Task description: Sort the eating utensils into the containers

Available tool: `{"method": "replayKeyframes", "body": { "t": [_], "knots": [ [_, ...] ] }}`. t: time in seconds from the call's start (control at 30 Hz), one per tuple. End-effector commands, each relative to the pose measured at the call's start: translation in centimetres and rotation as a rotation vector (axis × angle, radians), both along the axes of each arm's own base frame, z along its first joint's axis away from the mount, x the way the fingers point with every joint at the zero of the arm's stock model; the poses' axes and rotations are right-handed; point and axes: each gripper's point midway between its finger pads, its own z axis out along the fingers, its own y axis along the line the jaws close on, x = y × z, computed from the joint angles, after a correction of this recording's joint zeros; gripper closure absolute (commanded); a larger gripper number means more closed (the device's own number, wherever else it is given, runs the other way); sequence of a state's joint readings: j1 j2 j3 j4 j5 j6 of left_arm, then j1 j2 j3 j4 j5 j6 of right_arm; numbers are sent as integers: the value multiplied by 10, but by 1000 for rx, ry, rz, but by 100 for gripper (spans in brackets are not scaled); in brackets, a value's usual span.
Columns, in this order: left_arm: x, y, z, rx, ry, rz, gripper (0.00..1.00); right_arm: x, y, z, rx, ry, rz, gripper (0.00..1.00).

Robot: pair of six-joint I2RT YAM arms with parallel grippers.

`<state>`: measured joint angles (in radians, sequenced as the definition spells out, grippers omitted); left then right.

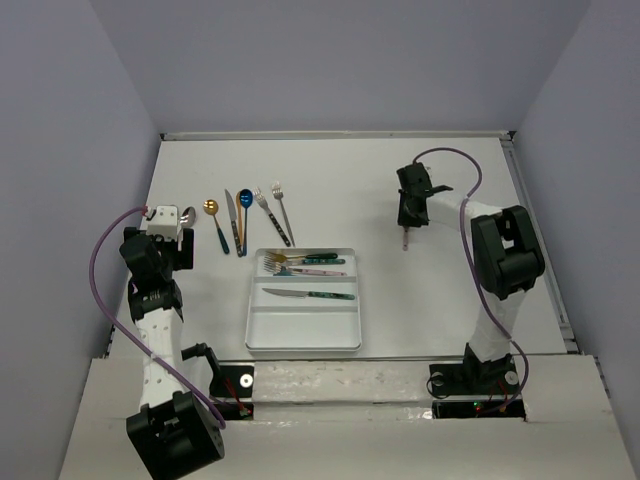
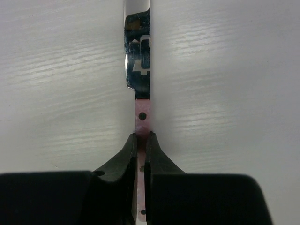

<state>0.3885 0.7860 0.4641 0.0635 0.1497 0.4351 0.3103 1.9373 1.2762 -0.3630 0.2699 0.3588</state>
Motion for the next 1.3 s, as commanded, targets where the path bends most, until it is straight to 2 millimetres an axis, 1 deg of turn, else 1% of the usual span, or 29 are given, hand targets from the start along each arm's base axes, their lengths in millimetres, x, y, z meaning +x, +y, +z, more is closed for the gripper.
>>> {"method": "replayKeyframes", "body": {
  "t": [0.0,0.03,0.07,0.1,0.13,0.17,0.2,0.23,0.27,0.33,0.37,0.4,0.43,0.47,0.5,0.53,0.57,0.6,0.67,0.77,0.87,1.0,1.13,1.27],
  "knots": [
    [2,1,8,18,-42,-7,1,-14,-2,14,-65,-21,15,100],
    [2,1,7,18,-39,-9,1,-11,1,28,-98,-73,39,100],
    [2,1,7,18,-39,-7,1,-12,6,55,-129,-152,67,100],
    [2,1,6,15,-35,-7,1,-11,8,74,-203,-222,76,100],
    [3,1,6,15,-37,-7,1,-20,44,92,-229,-293,178,100],
    [3,1,6,13,-34,-6,1,-18,64,117,-279,-399,267,100],
    [3,2,6,13,-36,-4,1,-29,75,139,-307,-478,305,100],
    [3,2,6,12,-36,-2,1,-47,114,155,-356,-547,475,100],
    [3,1,6,12,-37,-4,1,-54,145,175,-314,-650,557,100],
    [3,1,8,14,-46,-3,1,-85,188,188,-296,-732,756,100],
    [2,1,9,17,-49,-4,1,-116,231,186,-288,-765,956,100],
    [2,1,9,18,-48,-3,1,-132,247,186,-284,-778,1038,100],
    [2,1,9,18,-50,-4,1,-144,265,177,-299,-770,1122,100],
    [2,2,9,17,-50,1,1,-171,285,164,-323,-747,1274,100],
    [2,2,9,17,-50,5,1,-181,295,154,-335,-719,1344,100],
    [2,3,9,17,-48,6,1,-188,308,141,-355,-683,1405,100],
    [2,3,8,16,-47,9,1,-198,307,122,-393,-601,1481,100],
    [2,3,7,15,-44,13,1,-209,315,113,-394,-571,1533,100],
    [2,5,7,16,-43,21,1,-208,315,93,-435,-488,1559,100],
    [2,6,7,16,-42,24,1,-215,314,78,-447,-445,1593,100],
    [2,6,7,15,-39,24,1,-222,312,72,-429,-428,1624,100],
    [2,5,6,14,-37,20,1,-224,301,65,-441,-404,1621,100],
    [2,5,7,14,-41,21,1,-226,283,56,-470,-375,1603,100],
    [2,5,7,15,-40,19,1,-228,274,48,-481,-350,1598,100]
  ]
}}
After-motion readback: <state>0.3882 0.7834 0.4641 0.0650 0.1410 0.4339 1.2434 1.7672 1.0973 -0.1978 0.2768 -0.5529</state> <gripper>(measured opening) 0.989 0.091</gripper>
